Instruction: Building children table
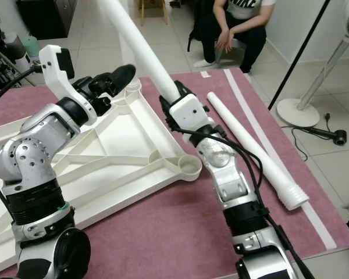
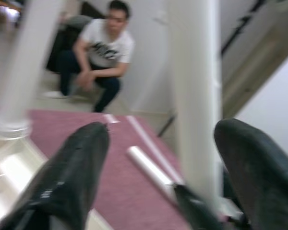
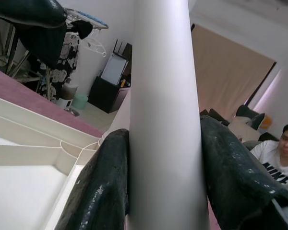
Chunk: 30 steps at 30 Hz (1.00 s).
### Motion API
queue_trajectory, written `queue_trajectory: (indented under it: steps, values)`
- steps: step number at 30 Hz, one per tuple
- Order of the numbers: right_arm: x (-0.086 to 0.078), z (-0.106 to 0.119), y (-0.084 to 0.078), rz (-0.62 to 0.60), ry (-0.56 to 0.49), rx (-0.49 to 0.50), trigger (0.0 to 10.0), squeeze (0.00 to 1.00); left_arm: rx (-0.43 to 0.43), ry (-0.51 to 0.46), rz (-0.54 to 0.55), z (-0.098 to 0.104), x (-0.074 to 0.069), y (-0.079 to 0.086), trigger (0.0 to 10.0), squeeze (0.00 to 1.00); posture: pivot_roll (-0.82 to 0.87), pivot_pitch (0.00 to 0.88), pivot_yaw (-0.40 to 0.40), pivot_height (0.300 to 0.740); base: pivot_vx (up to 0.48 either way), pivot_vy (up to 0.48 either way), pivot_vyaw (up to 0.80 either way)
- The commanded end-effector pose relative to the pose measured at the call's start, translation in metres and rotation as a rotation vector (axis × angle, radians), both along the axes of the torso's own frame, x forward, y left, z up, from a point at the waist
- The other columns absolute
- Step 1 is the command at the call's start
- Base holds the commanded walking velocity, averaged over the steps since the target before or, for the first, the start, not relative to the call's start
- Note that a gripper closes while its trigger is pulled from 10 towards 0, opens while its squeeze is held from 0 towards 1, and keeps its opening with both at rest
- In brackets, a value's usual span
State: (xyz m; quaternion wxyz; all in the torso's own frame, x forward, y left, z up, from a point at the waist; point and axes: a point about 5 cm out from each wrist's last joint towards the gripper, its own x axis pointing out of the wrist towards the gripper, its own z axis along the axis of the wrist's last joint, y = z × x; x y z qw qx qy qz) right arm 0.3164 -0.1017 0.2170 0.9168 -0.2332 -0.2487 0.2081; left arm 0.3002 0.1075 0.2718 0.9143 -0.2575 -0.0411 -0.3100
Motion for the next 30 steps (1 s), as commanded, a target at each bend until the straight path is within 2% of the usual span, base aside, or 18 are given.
queue_trajectory:
  steps: [1, 3, 4, 5, 8, 10, 13, 19, 20, 21, 22, 23, 24, 30]
  values:
    - [0.001, 0.007, 0.003, 0.014, -0.055, -0.01, 10.0, 0.0, -0.173, -0.075, -0.187, 0.024, -0.014, -0.046, 10.0, 1.0, 0.04, 0.0, 0.044, 0.74, 0.0, 0.0, 0.0]
    - [0.001, 0.007, 0.004, 0.022, -0.059, -0.012, 10.0, 0.0, -0.178, -0.077, -0.198, 0.026, -0.015, -0.048, 10.0, 1.0, 0.04, 0.0, 0.044, 0.74, 0.0, 0.0, 0.0]
    - [0.001, 0.007, 0.008, 0.039, -0.06, -0.016, 10.0, 0.0, -0.182, -0.08, -0.205, 0.028, -0.015, -0.051, 10.0, 0.0, 0.04, 0.0, 0.045, 0.74, 0.0, 0.0, 0.0]
    - [0.0, 0.006, 0.015, 0.07, -0.057, -0.02, 10.0, 0.0, -0.194, -0.087, -0.225, 0.032, -0.015, -0.056, 10.0, 0.0, 0.04, 0.0, 0.043, 0.74, 0.0, 0.0, 0.0]
    - [-0.001, 0.005, 0.02, 0.095, -0.054, -0.023, 10.0, 0.0, -0.189, -0.093, -0.237, 0.036, -0.015, -0.061, 10.0, 0.0, 0.05, 0.0, 0.041, 0.74, 0.0, 0.0, 0.0]
    - [-0.002, 0.005, 0.029, 0.127, -0.061, -0.025, 10.0, 0.0, -0.165, -0.063, -0.197, 0.037, -0.008, -0.066, 10.0, 0.0, 0.05, 0.0, 0.04, 0.74, 0.0, 0.0, 0.0]
    - [-0.004, 0.005, 0.036, 0.152, -0.068, -0.033, 10.0, 0.0, -0.175, -0.042, -0.171, 0.038, -0.003, -0.068, 10.0, 0.0, 0.05, 0.0, 0.04, 0.74, 0.0, 0.0, 0.0]
    - [-0.005, 0.001, 0.041, 0.175, -0.069, -0.041, 10.0, 0.0, -0.187, -0.045, -0.208, 0.042, -0.005, -0.071, 10.0, 0.0, 0.05, 0.0, 0.04, 0.74, 0.0, 0.0, 0.0]
    - [-0.005, 0.0, 0.043, 0.18, -0.071, -0.043, 10.0, 0.0, -0.183, -0.036, -0.204, 0.04, -0.004, -0.072, 9.5, 0.0, 0.05, 0.0, 0.041, 0.74, 0.0, 0.0, 0.0]
    - [-0.005, 0.0, 0.043, 0.18, -0.071, -0.043, 10.0, 0.0, -0.183, -0.036, -0.204, 0.04, -0.004, -0.072, 9.5, 0.0, 0.05, 0.0, 0.041, 0.74, 0.0, 0.0, 0.0]
    - [-0.004, 0.0, 0.043, 0.179, -0.068, -0.036, 10.0, 0.0, -0.19, -0.03, -0.203, 0.039, -0.004, -0.072, 4.8, 0.0, 0.05, 0.0, 0.041, 0.74, 0.0, 0.0, 0.0]
    - [-0.004, 0.0, 0.043, 0.179, -0.068, -0.034, 10.0, 0.0, -0.192, -0.028, -0.202, 0.039, -0.004, -0.072, 4.8, 0.0, 0.05, 0.0, 0.041, 0.74, 0.0, 0.0, 0.0]
    - [-0.004, 0.0, 0.043, 0.177, -0.068, -0.033, 10.0, 0.0, -0.192, -0.027, -0.202, 0.039, -0.005, -0.072, 0.0, 0.0, 0.05, 0.0, 0.041, 0.74, 0.0, 0.0, 0.0]
    - [-0.003, -0.001, 0.042, 0.171, -0.068, -0.033, 10.0, 0.0, -0.168, -0.046, -0.209, 0.04, -0.008, -0.074, 0.0, 0.0, 0.05, 0.0, 0.041, 0.74, 0.0, 0.0, 0.0]
